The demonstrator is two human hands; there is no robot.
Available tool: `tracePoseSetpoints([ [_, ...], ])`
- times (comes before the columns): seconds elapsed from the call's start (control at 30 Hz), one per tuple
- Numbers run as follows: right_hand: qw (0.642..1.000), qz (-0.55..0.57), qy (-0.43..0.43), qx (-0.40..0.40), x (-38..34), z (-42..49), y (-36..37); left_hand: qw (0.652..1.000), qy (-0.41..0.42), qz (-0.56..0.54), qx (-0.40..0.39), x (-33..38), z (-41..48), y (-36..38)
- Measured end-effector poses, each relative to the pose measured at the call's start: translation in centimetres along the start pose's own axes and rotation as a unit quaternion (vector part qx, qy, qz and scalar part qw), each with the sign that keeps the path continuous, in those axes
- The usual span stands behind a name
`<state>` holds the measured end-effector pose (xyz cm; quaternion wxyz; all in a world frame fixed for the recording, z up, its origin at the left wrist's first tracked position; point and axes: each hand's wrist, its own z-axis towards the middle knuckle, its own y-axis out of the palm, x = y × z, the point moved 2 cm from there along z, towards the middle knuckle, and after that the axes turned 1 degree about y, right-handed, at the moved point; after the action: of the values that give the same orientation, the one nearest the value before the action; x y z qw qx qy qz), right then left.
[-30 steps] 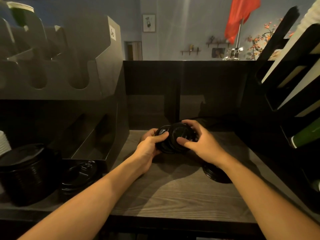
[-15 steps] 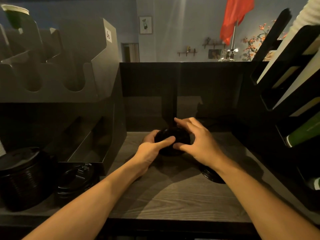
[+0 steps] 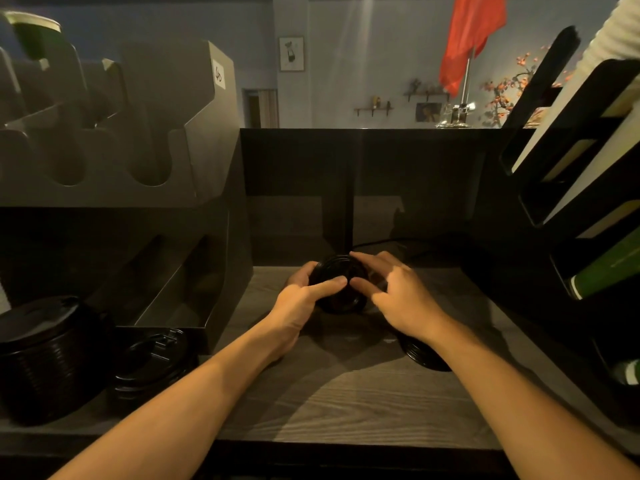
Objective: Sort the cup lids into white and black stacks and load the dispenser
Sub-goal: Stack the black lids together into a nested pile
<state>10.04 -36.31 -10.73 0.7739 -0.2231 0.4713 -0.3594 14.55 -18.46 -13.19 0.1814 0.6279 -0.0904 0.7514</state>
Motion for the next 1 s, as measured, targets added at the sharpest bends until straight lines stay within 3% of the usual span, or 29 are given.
tracePoseSetpoints([
  [0.13,0.998,-0.043,-0.023,-0.045,0.0,0.2,0.6,1.0,0.003,0.016,-0.012,0.2,-0.3,0.4],
  [0.27,0.997,0.008,-0.036,-0.071,-0.1,0.3,0.6,0.999,0.007,0.044,-0.01,0.4,-0.4,0.1],
  [0.5,0.989,0.144,0.015,-0.025,0.3,0.3,0.3,0.999,0.01,0.039,-0.002,0.2,0.0,-0.6],
  [0.63,0.992,0.126,0.019,0.002,0.5,0.6,0.3,0.999,-0.021,0.003,-0.035,0.6,-0.2,-0.1],
  [0.7,0.992,0.12,0.024,0.004,0.5,0.6,0.4,0.999,-0.028,-0.005,-0.016,0.6,-0.1,-0.1],
  [0.8,0.987,0.148,0.049,0.039,0.0,0.7,0.2,0.997,-0.017,-0.002,0.082,0.7,0.2,-0.8],
  [0.9,0.997,0.042,0.048,0.053,0.2,0.8,-0.2,0.99,-0.011,0.02,0.141,0.7,0.3,-1.6],
  [1.0,0.985,-0.127,0.055,-0.099,0.4,0.7,0.5,0.985,-0.018,0.039,0.166,0.8,0.2,-1.6],
])
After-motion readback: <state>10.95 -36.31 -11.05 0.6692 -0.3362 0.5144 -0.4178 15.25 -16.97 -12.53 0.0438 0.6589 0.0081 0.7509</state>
